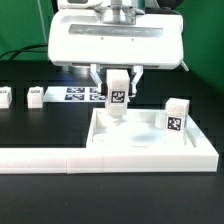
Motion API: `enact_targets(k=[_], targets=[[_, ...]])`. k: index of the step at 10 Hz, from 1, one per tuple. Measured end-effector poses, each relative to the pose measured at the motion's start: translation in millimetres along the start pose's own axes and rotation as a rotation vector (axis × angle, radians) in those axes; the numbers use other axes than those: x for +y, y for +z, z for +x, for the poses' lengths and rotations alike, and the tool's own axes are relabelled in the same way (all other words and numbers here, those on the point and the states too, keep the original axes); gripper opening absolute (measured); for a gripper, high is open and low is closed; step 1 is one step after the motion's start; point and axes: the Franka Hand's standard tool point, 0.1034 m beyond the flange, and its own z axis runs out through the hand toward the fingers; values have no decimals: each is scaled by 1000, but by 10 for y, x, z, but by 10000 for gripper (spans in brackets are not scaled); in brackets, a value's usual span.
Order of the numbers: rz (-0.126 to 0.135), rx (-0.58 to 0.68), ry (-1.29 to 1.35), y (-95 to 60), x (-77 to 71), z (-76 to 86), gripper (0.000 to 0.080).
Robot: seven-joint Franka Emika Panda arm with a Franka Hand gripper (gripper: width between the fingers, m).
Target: Assemble square table
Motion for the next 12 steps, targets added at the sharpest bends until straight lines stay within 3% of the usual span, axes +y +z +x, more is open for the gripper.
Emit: enact_targets(k=[3, 6, 12], targets=[[0, -2, 1, 2, 5, -7, 285], [-9, 3, -13, 18, 129, 54, 285], [-36, 36, -19, 188, 208, 5, 285]])
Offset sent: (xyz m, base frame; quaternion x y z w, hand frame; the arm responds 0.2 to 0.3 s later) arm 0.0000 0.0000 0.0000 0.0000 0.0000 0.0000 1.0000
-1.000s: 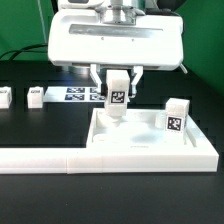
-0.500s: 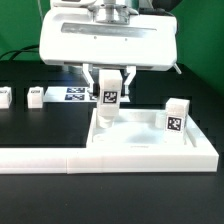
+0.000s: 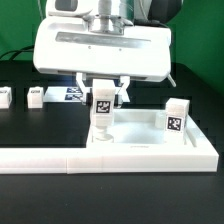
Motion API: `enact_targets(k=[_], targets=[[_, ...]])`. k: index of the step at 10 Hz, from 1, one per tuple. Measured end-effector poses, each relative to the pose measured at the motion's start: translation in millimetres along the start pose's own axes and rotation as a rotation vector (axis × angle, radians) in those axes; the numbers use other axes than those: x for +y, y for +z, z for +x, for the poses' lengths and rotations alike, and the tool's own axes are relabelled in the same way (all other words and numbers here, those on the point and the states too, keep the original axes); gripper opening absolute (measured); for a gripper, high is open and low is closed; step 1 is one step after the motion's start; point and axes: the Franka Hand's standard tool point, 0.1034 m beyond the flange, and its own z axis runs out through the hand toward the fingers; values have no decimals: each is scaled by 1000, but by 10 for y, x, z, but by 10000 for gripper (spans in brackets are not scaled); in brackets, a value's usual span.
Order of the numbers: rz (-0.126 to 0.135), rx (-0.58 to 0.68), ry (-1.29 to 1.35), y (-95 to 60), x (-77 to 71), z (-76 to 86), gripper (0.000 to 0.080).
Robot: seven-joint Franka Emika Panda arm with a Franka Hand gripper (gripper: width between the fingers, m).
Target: Assemble square table
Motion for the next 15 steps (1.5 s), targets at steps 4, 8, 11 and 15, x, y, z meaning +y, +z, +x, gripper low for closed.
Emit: enact_targets(k=[4, 8, 11, 15], targets=[[5, -6, -9, 21, -67, -41, 285], [2, -9, -12, 48, -68, -95, 285], [1, -13, -13, 76, -71, -129, 285], [-20, 49, -22, 120, -67, -148, 285]])
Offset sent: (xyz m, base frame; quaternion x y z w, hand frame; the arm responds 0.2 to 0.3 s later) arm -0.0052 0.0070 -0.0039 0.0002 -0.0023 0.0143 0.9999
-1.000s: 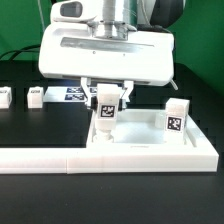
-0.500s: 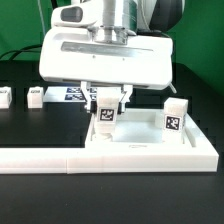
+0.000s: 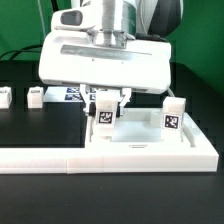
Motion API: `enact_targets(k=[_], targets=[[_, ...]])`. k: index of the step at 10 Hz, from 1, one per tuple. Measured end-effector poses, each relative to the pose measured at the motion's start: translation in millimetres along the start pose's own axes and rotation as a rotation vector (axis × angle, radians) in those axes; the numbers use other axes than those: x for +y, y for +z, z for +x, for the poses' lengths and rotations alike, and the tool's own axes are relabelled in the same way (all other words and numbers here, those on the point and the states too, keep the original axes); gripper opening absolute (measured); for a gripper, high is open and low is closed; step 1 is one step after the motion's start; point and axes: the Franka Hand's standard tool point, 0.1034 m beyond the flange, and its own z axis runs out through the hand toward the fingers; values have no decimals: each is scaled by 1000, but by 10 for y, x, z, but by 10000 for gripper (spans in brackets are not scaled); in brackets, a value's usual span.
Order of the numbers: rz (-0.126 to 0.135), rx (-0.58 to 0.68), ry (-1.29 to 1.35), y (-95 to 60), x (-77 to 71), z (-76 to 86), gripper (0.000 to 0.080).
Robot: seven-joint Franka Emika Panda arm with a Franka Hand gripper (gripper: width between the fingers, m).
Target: Assemble square table
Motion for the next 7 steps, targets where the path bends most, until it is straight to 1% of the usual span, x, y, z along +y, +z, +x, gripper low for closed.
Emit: enact_targets(k=[1, 3, 4, 5, 6, 7], targets=[[-6, 22, -3, 3, -7, 7, 285], [-7, 25, 3, 3, -38, 12, 285], [-6, 19, 4, 8, -31, 9, 313], [-5, 16, 4, 12, -31, 1, 313], [-5, 16, 4, 12, -32, 0, 488], [-5, 15, 4, 13, -32, -1, 614]])
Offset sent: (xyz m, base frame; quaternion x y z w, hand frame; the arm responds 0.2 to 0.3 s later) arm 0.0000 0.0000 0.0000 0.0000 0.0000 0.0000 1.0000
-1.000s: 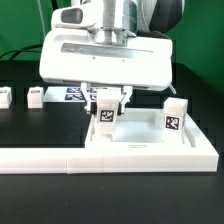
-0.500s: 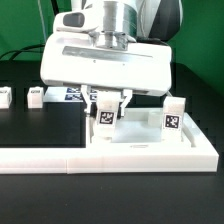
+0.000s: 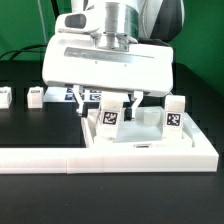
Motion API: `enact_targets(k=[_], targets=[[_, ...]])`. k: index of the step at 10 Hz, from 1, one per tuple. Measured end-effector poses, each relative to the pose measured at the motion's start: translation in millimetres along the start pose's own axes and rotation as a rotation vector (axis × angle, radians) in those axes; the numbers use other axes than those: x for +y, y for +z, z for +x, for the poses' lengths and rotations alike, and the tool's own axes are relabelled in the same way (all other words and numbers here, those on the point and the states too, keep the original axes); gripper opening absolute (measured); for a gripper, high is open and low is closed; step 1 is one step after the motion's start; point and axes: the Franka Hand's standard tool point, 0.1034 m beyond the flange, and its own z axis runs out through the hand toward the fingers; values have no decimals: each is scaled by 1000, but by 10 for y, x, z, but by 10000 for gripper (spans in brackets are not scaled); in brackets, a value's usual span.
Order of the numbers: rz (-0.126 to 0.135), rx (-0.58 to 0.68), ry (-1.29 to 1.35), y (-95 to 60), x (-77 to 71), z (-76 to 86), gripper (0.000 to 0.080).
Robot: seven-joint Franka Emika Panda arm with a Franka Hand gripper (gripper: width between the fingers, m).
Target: Assemble square table
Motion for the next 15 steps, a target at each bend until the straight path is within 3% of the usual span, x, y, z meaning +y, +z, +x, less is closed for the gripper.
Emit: enact_targets(k=[8, 9, 10, 11, 13, 15], targets=[[26, -49, 26, -206, 62, 232, 649], [42, -85, 32, -218, 61, 318, 649], [40, -78, 35, -222, 88, 378, 649], [44, -96, 39, -210, 84, 349, 649], [96, -269, 51, -152, -24, 205, 649], [126, -403, 57, -131, -56, 81, 649]])
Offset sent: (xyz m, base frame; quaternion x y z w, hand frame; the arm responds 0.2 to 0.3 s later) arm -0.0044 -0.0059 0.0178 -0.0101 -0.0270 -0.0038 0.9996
